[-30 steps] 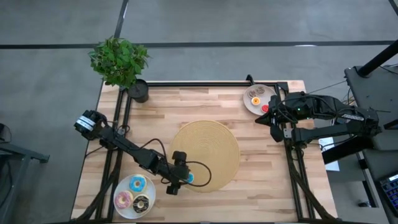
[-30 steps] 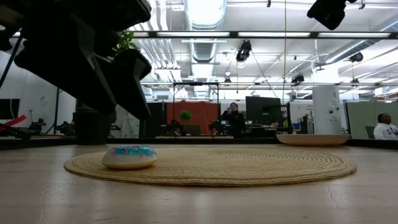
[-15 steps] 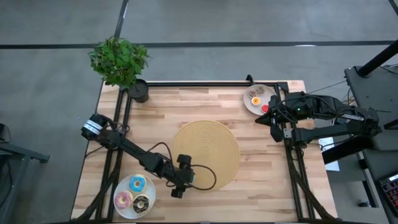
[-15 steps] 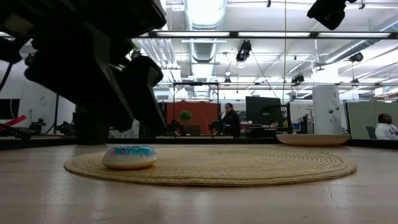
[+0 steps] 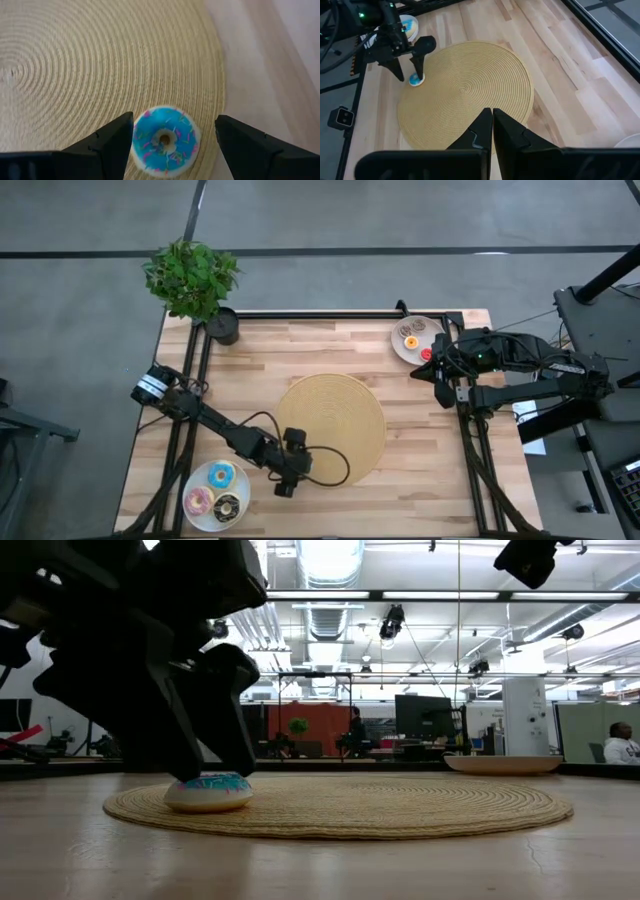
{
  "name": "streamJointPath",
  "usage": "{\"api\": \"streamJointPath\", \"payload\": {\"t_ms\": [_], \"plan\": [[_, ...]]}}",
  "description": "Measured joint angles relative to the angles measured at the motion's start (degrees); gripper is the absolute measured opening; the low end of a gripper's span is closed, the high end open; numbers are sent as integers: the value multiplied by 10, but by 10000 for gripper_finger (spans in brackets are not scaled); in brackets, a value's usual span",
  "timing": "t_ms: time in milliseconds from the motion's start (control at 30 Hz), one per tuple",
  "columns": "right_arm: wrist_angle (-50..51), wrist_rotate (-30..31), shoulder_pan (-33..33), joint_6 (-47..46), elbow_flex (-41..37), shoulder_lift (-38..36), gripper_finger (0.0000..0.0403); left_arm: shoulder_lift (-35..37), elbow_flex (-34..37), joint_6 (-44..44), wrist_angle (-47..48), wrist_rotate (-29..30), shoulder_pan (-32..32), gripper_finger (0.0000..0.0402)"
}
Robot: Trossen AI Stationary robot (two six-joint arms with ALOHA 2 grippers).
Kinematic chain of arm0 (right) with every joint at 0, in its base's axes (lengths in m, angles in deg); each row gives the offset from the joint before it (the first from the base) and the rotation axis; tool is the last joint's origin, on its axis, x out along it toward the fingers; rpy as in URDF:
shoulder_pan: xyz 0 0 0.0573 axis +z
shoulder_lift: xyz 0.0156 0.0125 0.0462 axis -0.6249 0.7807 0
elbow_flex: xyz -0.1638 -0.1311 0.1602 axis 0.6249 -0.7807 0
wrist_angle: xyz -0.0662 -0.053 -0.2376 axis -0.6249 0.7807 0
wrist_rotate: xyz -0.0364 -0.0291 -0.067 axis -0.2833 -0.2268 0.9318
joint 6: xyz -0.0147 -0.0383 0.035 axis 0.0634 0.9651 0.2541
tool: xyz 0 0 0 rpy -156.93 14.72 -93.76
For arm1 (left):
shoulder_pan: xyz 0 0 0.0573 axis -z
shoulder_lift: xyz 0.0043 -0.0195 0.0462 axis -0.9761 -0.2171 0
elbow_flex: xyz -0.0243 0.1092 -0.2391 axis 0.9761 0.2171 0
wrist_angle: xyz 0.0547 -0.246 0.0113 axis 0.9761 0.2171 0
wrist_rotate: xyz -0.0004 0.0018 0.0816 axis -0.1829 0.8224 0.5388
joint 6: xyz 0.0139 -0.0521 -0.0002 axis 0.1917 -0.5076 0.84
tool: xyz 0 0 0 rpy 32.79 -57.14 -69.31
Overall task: Pick & Place donuts
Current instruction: Put the small blue donut on the gray plate
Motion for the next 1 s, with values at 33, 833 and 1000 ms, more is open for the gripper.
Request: {"api": "streamJointPath", "payload": {"t_ms": [33, 833, 1000], "plan": [[0, 0, 0, 0, 0, 0, 9, 0, -1, -1, 8, 0, 0, 252], [0, 0, 0, 0, 0, 0, 9, 3, -1, -23, 56, -26, 0, 252], [0, 0, 0, 0, 0, 0, 9, 3, -2, -24, 59, -26, 0, 252]]}}
